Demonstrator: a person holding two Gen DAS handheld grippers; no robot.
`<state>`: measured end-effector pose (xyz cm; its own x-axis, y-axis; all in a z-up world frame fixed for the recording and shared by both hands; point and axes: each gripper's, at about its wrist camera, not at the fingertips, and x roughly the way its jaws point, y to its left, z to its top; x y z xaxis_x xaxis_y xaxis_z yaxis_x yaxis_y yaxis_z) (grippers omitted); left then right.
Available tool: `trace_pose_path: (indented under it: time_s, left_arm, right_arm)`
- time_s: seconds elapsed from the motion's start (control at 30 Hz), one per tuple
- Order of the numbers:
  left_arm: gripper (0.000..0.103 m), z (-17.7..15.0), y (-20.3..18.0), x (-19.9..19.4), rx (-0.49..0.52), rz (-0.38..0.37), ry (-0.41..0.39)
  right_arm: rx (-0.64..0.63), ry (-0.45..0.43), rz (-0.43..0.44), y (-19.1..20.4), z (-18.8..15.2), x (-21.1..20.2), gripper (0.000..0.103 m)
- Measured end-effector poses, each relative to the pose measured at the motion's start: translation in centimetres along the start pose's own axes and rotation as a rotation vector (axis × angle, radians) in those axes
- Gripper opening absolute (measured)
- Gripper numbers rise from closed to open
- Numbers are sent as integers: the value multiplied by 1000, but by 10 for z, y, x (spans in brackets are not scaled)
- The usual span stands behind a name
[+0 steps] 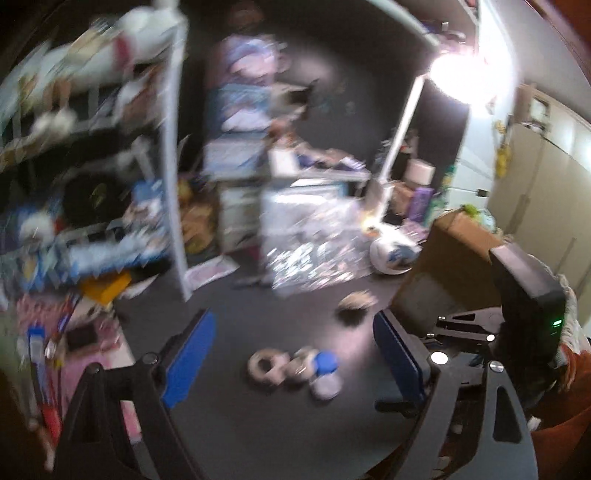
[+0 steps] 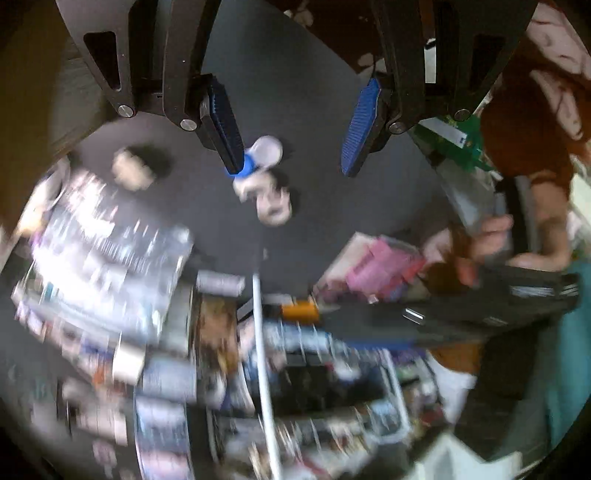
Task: Organize objects
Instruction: 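Move the right tool to the white lens case with blue lid, then grasp the lens case with the right tool and lift it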
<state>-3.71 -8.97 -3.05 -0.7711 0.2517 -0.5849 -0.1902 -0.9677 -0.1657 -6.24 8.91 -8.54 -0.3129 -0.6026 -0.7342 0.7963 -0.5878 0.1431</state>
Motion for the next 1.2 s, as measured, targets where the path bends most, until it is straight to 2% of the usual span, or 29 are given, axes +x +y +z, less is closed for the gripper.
trace_pose_path:
  time_s: [0.13,0.23,0.43,0.67,0.83,0.9,0.93,0.97,1.1,1.2]
  left_arm:
    - [85,-30,18,7,-48,27,20]
    - [85,-42,26,9,-74,21,28]
    - [85,-49,28,8,-67,8,32]
    - [85,-51,35,11,-70,15,35]
    - [85,-49,31,14,-62,-6,36]
    - [85,-48,29,14,-56,-5,40]
    - [85,-48,29,15,-55,-6,42]
    - [85,-48,28,15,-54,-8,44]
    - [85,-48,23,18,-44,-22,58]
    - [85,-45,16,24,-36,-59,75]
  right_arm:
    - [72,47,-73,-6,-18,50,51]
    - [107,40,-122,-9,-20,68,51]
    - [101,28,-244,-6,-11,84,51]
    - [112,60,-345,-22,-23,75,51]
    - [119,46,-301,-23,-23,75,50]
    - [109,42,-307,-21,-22,77,42]
    - [108,41,-303,-20,-21,77,32]
    - [105,43,-306,-20,-20,76,28]
    - [94,41,-301,-19,-22,75,28]
    - [87,26,-288,-18,-24,70,28]
